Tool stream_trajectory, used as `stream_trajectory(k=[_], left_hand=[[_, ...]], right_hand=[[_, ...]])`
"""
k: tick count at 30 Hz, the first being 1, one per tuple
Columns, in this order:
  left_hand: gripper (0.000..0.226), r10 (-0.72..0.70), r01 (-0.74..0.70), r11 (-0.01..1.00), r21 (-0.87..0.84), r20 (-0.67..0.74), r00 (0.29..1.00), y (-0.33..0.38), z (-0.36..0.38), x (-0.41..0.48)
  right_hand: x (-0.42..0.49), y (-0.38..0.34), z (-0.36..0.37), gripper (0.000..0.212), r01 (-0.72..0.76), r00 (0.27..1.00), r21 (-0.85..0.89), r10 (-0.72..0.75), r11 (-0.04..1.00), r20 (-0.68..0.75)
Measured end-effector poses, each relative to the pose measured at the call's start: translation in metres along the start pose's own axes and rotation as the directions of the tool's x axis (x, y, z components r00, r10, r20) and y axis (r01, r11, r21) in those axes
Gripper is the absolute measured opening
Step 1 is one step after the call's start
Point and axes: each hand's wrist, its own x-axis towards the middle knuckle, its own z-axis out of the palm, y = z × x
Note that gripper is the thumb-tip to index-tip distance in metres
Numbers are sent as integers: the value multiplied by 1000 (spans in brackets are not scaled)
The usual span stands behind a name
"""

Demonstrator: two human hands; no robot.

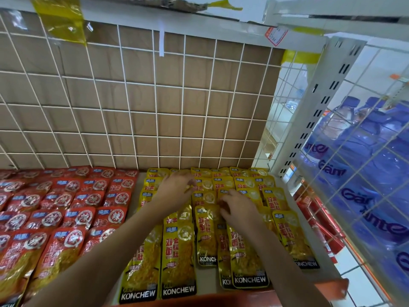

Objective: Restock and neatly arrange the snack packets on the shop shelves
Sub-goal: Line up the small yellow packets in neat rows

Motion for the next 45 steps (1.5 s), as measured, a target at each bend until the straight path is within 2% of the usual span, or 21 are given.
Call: stream_trajectory(k=[6,8,10,12,13,15,17,18,19,21,23,24,26,29,31,34,35,37,38,41,45], left_hand=[[50,-9,3,999,51,128,992,5,-3,-53],[69,-3,-15,995,102,175,985,11,0,-70],[96,12,-36,989,143,166,986,14,7,-81],[113,-22,4,992,124,149,989,9,15,-85],[114,-31,11,992,125,158,987,6,18,-86],[98,-10,-27,978,205,178,984,1,24,-87],[85,-45,6,974,225,166,985,3,23,-87],[91,-55,12,979,202,209,976,5,22,-87],[101,-5,-24,986,167,173,985,4,27,-87],[110,-14,-13,988,154,170,985,2,31,-88],[101,-5,-32,976,214,170,985,3,27,-86],[89,-47,-9,969,245,221,974,3,27,-87],[72,-67,12,969,247,214,975,0,32,-86],[76,-79,26,971,239,215,973,3,26,-90],[87,-28,-11,972,235,161,986,1,29,-88],[79,-6,-28,963,269,126,992,13,23,-87],[81,-14,-29,969,244,171,985,17,21,-86],[92,81,-120,963,241,163,983,21,29,-85],[91,108,-145,958,247,156,982,23,29,-84],[69,106,-196,944,267,317,943,30,26,-85],[65,222,-299,933,200,332,917,33,23,-88]], right_hand=[[16,0,0,20,-32,996,111,22,993,92],[18,0,2,18,-52,994,157,36,986,106],[20,-1,3,16,-60,993,174,40,983,114],[21,-2,3,12,-77,992,191,56,979,112],[22,-2,4,11,-88,992,203,68,975,104],[24,-2,6,8,-101,993,217,84,971,86],[25,-1,8,8,-101,993,237,84,966,81],[25,-1,9,9,-100,993,250,82,963,82],[25,-1,9,10,-97,994,256,78,962,82],[25,-1,9,11,-92,994,255,74,962,79],[26,-1,9,10,-91,994,251,73,964,79],[25,-1,9,9,-91,994,247,73,965,81],[25,-1,9,8,-91,994,237,74,967,82],[25,-1,11,8,-96,994,233,82,968,71],[25,-1,12,10,-94,995,223,82,970,61],[25,-2,13,11,-85,996,201,77,976,50],[25,-2,13,12,-84,996,205,76,975,46],[23,-2,12,13,-85,996,223,80,971,32],[22,-2,11,13,-87,996,230,85,969,19],[16,-1,5,13,-78,993,231,96,970,-69],[1,7,-4,11,-64,980,230,104,971,-170]])
